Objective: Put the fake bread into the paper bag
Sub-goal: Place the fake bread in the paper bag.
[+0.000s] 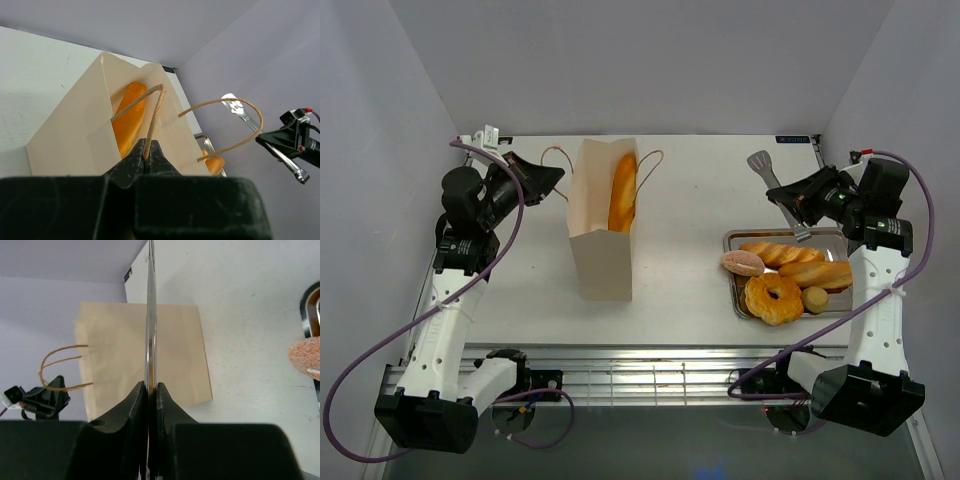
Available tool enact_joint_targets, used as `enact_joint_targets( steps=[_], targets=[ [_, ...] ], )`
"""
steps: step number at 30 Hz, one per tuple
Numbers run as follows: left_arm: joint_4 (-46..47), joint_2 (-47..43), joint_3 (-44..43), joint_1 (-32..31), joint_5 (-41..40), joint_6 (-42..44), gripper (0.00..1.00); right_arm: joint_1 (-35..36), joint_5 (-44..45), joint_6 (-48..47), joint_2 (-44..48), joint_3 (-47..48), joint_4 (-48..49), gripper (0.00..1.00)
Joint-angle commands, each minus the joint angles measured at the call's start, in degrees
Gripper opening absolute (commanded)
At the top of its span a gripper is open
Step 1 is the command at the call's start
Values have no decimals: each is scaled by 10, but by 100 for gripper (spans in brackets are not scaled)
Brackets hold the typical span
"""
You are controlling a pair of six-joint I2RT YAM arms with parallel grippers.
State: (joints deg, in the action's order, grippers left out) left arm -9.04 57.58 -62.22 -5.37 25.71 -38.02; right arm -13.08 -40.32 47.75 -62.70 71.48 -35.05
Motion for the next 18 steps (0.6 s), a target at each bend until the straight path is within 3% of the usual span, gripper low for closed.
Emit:
enact_joint_targets(
  steps=[1,9,14,18],
  targets=[
    [-4,-10,7,0,3,-2,0,-16,10,-22,19,-27,20,8],
    [-11,-17,22,0,-17,-5,0,-20,40,-35,-28,-68,37,8],
    [-48,-11,24,0,-54,3,0,-20,31,39,-58,-103,97,8],
    [-63,-1,31,0,-4,-24,0,-20,58,38,-72,-72,43,8]
  ],
)
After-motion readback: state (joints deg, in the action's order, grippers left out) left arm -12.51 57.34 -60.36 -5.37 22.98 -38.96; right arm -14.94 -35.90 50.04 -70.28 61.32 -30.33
